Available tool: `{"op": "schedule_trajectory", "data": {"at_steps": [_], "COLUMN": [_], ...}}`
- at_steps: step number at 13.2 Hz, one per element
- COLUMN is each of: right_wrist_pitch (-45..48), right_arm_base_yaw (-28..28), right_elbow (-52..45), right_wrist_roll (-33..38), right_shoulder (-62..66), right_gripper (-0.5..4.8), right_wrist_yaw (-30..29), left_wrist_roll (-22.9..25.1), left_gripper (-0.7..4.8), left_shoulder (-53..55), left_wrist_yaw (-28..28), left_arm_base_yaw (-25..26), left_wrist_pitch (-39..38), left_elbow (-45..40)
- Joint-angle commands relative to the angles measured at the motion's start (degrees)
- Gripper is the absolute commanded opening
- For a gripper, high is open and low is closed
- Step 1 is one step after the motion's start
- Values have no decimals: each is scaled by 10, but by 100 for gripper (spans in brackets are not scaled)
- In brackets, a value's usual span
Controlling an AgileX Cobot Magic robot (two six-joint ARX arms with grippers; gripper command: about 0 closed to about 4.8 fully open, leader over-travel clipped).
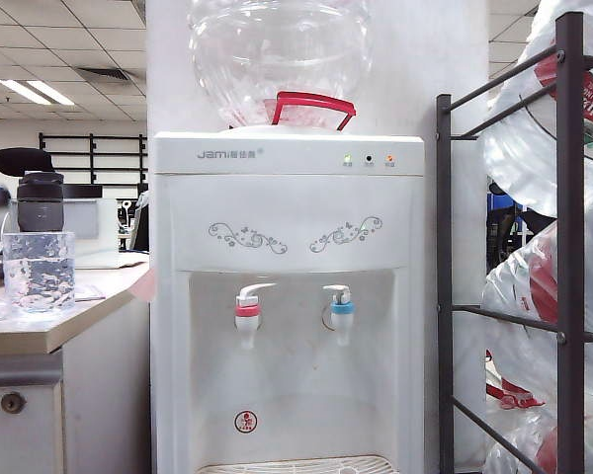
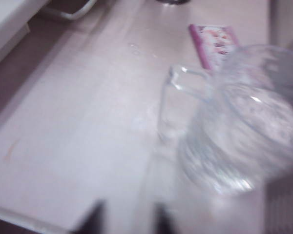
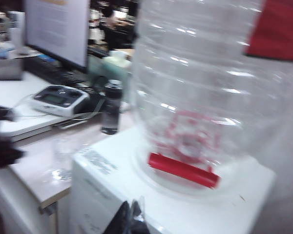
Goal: Pick up the plastic mug from the left desk, go to the cold water outlet of the water dispenser, press the vertical switch to get some water, then put the mug back on the desk.
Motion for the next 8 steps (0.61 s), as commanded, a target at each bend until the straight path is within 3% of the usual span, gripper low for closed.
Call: {"op": "schedule_trajectory", "data": {"at_steps": [1, 3, 5, 8], "right_wrist_pitch": [-82, -125, -82, -68], "right_arm_base_yaw": [0, 0, 0, 0], "right_elbow": [2, -6, -94, -248], "right_wrist_roll": [61, 61, 60, 60], "right_shoulder": [-59, -91, -167, -309], "right_gripper": [-5, -5, -5, -5], "right_wrist_yaw": [131, 172, 184, 184], "left_wrist_roll": [-3, -1, -1, 12], "left_gripper": [-6, -6, -6, -6], "left_shoulder": [-217, -318, -490, -739], "left_wrist_yaw": [137, 162, 166, 168], "left_arm_base_yaw": [0, 0, 0, 1], "left_wrist_pitch": [-17, -17, -29, -118], "left_elbow": [-81, -120, -196, -292]}}
